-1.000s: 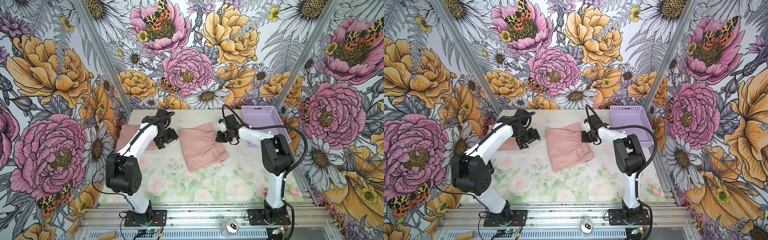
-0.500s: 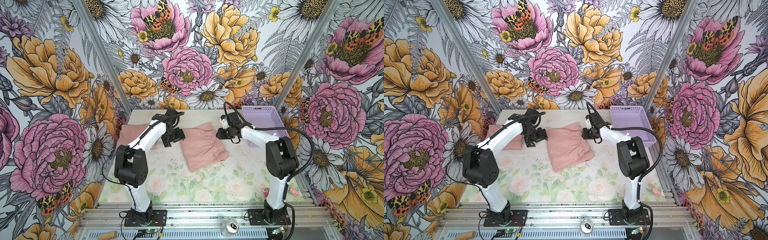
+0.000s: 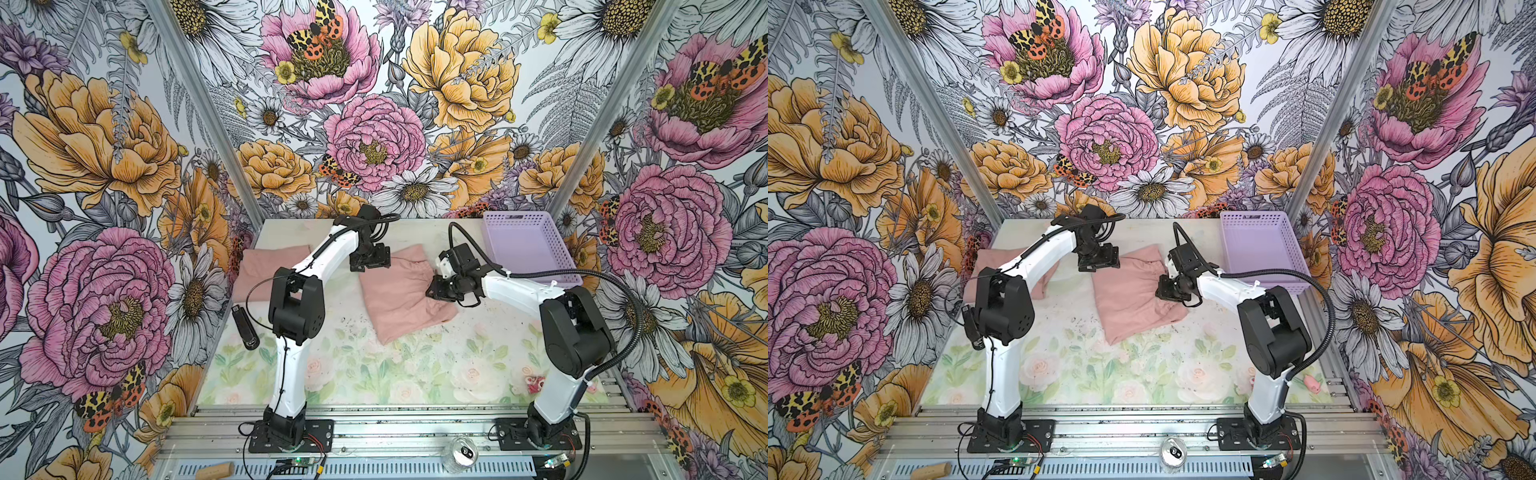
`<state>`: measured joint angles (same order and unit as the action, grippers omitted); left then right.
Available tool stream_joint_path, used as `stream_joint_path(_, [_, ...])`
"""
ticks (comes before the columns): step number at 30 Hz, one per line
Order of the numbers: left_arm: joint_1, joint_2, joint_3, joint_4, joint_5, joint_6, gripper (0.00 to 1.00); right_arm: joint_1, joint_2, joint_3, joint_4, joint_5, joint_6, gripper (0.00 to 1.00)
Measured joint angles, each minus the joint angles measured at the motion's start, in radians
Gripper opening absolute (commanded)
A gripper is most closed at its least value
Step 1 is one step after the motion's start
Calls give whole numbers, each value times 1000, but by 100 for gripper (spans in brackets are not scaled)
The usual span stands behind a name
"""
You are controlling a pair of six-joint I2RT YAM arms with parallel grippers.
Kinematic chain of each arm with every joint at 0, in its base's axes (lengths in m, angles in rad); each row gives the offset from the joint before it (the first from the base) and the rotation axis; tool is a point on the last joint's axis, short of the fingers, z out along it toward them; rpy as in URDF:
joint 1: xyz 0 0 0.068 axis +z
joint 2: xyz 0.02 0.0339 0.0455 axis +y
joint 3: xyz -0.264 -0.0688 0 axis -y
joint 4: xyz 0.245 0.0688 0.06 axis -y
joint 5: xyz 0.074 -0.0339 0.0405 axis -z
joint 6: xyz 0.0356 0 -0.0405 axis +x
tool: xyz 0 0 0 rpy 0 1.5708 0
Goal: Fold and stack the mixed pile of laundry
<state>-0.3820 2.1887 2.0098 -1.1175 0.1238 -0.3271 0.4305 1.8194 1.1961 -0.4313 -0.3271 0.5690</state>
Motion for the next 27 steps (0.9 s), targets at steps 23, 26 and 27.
stream_joint_path(23, [156,139,-61,99,89,147,84,-59,476,651,-181,32,-277,33])
stream_joint_path(26, [157,80,-159,111,114,142,84,-61,575,826,-246,18,-328,36])
stream_joint_path(27, [157,64,-186,111,123,139,85,-63,603,880,-267,16,-339,38])
